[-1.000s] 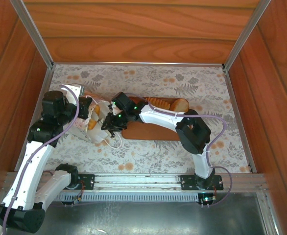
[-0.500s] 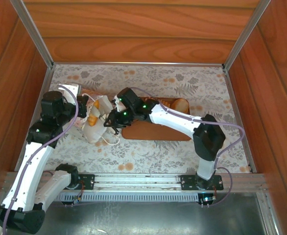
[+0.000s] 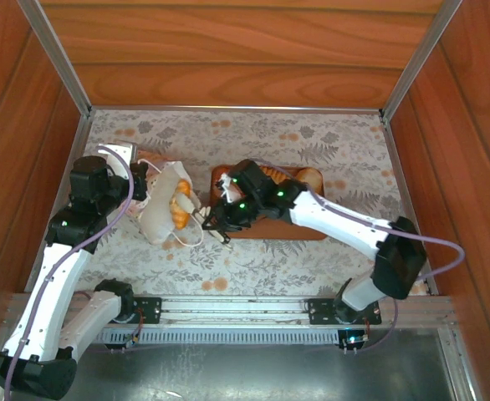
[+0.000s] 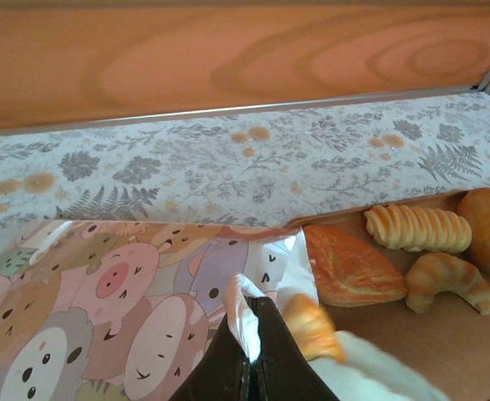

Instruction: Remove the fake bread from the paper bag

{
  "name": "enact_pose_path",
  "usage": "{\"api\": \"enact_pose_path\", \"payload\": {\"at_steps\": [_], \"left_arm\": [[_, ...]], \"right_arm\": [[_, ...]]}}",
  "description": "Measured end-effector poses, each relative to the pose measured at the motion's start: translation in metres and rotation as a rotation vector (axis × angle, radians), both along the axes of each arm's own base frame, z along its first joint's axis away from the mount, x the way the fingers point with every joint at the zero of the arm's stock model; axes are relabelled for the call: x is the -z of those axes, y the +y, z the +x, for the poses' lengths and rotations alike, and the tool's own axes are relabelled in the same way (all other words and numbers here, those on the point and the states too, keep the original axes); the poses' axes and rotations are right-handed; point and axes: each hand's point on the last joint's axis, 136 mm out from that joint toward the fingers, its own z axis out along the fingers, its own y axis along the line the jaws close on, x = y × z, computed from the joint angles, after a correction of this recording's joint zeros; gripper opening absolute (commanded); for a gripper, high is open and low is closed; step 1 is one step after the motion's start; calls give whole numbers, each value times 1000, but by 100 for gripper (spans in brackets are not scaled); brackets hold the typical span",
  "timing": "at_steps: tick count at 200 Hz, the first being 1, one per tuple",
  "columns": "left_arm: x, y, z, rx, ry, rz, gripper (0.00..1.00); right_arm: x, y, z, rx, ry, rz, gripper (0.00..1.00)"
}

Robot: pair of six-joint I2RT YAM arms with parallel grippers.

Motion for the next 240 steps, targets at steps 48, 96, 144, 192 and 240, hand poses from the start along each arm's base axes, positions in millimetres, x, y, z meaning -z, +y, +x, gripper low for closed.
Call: {"api": "enact_pose_path", "payload": {"at_steps": [48,96,144,192,240], "left_arm": [[0,6,2,-34,-6,19,0],[-3,10,1,-49,-19,29,0],[-17,12,-8,-42,-77,36,0],[-17,12,-12,-38,-93,35,0],[-16,11,-11,-32,-94,41,0]], "right_arm": [[-32,-47,-4,69,-63,38,28],[-5,-87,-6,158,-45,-42,28],[33,-93,-3,188,35,-118,28],[58,-83,2,169,94,-146,28],[53,-92,10,68,52,-218,28]]}}
